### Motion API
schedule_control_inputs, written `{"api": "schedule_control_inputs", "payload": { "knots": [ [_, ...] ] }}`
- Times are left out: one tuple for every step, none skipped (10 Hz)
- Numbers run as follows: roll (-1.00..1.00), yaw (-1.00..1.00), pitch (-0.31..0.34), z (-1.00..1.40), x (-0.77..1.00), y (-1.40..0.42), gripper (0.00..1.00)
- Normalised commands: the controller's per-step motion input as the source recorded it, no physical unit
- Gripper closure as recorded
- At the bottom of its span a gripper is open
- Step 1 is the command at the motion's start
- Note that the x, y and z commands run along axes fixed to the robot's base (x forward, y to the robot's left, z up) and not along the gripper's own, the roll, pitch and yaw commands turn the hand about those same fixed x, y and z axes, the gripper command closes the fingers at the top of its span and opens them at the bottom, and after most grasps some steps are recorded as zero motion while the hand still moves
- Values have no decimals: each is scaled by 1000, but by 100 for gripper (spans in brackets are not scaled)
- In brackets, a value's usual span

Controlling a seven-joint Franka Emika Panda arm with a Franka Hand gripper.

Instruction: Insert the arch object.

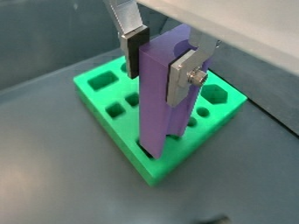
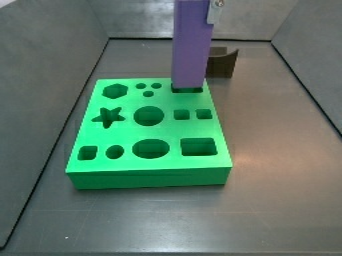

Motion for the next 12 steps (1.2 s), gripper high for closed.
{"api": "schedule_control_inputs", "payload": {
  "knots": [
    [39, -180, 3, 0, 0, -9, 100],
    [16, 0, 0, -31, 0, 23, 100],
    [33, -169, 0, -197, 0, 77, 100],
    [-11, -169, -34, -266, 0, 14, 100],
    [-61, -326, -36, -277, 49, 0, 100],
    [-69, -237, -34, -243, 0, 0, 100],
    [-121, -234, -53, -263, 34, 0, 100],
    [-144, -283, -61, -274, 106, 0, 100],
    [-63, -280, -36, -294, 177, 0, 100],
    [-63, -123, -46, -263, 63, 11, 100],
    [-56, 0, -116, -286, 0, 11, 100],
    [-26, 0, -84, -303, 89, 0, 100]
  ]
}}
